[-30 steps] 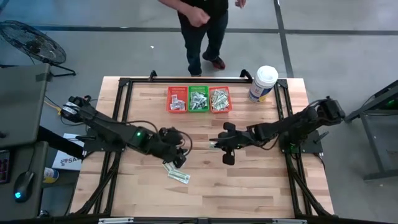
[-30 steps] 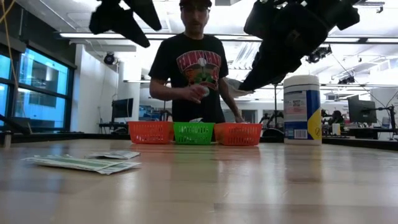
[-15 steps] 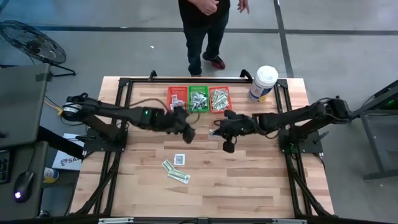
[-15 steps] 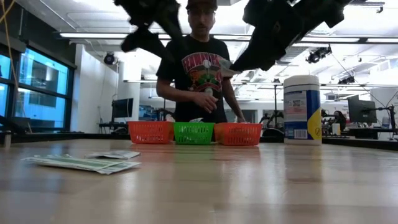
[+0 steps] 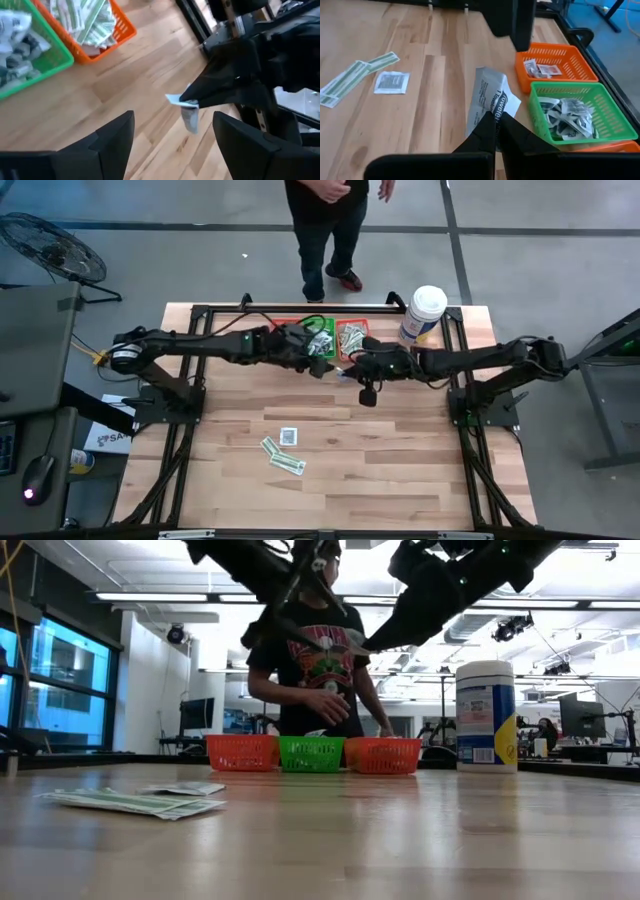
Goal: Pick & Place First Aid Supplies
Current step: Put the right towelette pack into the green bin
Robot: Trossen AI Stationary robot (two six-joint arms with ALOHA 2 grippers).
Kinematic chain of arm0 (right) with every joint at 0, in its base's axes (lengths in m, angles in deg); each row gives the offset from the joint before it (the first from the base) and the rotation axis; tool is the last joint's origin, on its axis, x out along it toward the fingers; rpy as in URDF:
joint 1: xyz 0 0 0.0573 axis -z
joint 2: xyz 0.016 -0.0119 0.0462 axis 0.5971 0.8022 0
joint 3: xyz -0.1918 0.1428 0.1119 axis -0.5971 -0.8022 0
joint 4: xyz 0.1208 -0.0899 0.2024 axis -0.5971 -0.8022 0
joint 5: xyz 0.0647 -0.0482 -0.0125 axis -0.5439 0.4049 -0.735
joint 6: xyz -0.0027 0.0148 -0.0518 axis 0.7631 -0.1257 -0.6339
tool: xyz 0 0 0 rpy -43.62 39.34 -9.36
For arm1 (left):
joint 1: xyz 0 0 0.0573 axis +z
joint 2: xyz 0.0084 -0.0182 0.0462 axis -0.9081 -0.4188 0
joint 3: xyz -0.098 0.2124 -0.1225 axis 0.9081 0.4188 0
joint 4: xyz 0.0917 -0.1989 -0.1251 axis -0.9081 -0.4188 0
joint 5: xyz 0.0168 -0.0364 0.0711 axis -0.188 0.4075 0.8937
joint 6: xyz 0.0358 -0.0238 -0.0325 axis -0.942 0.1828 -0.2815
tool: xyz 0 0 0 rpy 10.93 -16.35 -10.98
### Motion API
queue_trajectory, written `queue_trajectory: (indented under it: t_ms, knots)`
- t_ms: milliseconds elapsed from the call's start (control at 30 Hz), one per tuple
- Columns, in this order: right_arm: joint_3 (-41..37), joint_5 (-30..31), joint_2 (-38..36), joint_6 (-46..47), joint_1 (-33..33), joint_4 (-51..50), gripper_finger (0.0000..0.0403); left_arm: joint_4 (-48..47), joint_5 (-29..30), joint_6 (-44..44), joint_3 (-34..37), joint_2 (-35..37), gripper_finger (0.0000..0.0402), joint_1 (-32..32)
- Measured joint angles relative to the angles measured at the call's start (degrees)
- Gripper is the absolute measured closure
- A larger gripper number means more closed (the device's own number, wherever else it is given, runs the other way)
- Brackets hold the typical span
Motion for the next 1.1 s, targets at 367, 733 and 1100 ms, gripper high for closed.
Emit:
queue_trajectory:
  t_ms: [367, 733, 1100]
  knots:
    - [0.0, -4.77, -0.02, -2.38, 4.62, -0.3, 0.0402, 7.76, -5.31, 3.8, 0.0, -5.65, 0.0135, 1.19]
    - [0.0, -6.38, -0.04, -3.34, 4.68, 0.01, 0.0402, 8.53, -2.06, 4.32, 0.0, -6.66, 0.0141, 1.22]
    - [0.0, -6.48, -0.07, -4.72, 4.66, 0.57, 0.0402, 8.71, -3.53, 4.32, -0.01, -6.64, 0.0222, 1.2]
